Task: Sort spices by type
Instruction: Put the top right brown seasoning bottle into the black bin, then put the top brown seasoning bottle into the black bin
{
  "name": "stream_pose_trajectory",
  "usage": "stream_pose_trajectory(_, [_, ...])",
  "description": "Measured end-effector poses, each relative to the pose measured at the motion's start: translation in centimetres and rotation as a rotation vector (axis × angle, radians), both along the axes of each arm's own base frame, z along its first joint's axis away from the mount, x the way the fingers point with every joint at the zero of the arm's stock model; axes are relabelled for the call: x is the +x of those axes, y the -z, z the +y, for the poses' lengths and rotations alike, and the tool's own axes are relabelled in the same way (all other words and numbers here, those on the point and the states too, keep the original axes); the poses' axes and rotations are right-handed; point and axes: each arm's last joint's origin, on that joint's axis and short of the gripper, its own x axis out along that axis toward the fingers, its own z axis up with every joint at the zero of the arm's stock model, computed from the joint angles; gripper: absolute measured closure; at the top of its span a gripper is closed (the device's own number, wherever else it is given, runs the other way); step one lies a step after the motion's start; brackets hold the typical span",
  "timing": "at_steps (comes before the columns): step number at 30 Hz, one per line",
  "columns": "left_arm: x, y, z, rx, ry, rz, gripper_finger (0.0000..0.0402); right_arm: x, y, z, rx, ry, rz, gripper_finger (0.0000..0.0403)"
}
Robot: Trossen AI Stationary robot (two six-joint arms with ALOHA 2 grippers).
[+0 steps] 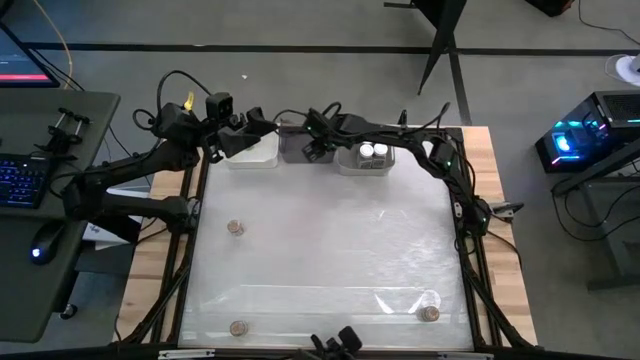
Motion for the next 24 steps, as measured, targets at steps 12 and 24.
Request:
stream_pose_trajectory(12, [0.05, 0.07, 0.03, -0.005, -0.002, 0.007, 0.0119, -0.39, 0.21, -0.01, 0.042, -0.007, 0.025, 0.0215])
stream_pose_trajectory(24, [0.26, 0.46, 0.14, -0.003, -0.013, 0.043, 0.0119, -0.3, 0.2, 0.1, 0.047, -0.004, 0.018, 0.0111])
